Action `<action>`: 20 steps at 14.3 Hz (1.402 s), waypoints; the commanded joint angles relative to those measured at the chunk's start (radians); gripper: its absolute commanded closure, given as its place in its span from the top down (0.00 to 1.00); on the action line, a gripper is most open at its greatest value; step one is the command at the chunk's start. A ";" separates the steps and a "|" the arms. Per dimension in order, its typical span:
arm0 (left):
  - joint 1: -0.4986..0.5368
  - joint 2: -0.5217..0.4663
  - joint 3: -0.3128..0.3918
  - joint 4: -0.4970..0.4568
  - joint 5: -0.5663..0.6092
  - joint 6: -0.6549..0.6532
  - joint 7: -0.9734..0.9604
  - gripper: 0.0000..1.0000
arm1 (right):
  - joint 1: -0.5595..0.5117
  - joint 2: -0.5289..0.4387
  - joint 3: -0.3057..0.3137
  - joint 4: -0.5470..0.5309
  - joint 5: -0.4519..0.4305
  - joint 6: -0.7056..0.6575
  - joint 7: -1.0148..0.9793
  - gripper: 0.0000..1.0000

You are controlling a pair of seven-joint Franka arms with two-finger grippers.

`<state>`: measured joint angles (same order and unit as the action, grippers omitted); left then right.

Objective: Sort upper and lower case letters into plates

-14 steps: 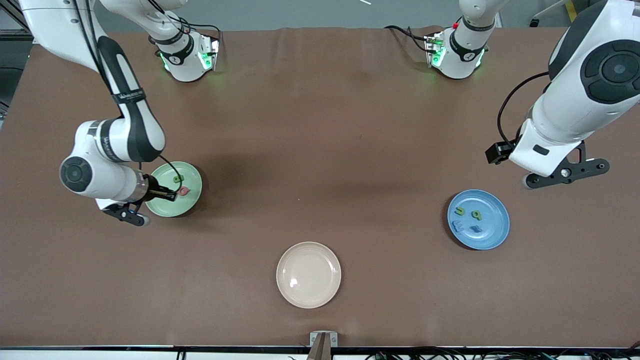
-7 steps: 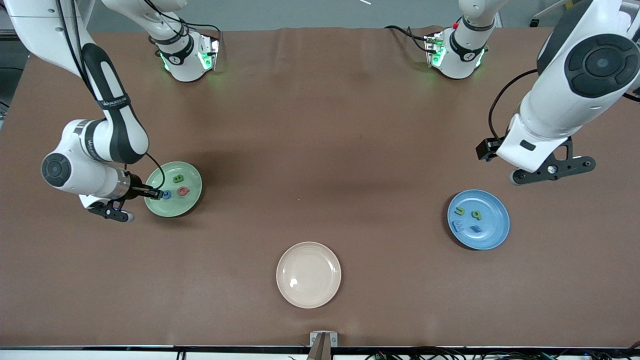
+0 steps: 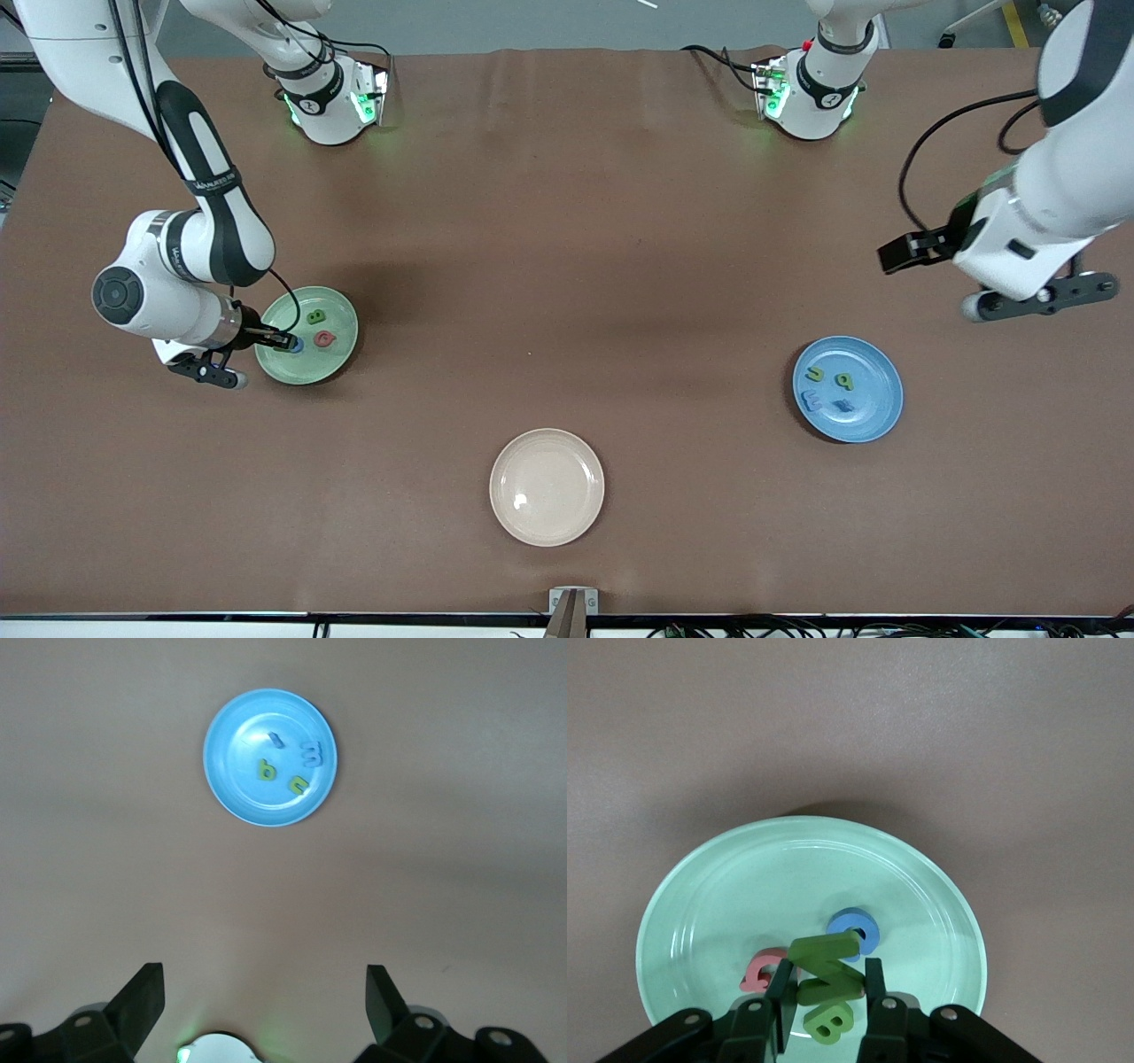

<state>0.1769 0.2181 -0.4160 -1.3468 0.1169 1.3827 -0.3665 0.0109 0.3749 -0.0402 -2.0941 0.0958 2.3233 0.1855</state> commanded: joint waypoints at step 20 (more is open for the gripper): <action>-0.238 -0.356 0.304 -0.345 -0.114 0.174 0.090 1.00 | -0.029 -0.005 0.016 0.678 -0.114 -0.737 -0.161 1.00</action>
<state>-0.0645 -0.1301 -0.1088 -1.7036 0.0040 1.5493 -0.2972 0.0044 0.3570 -0.0372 -1.5045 0.0113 1.6576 0.0672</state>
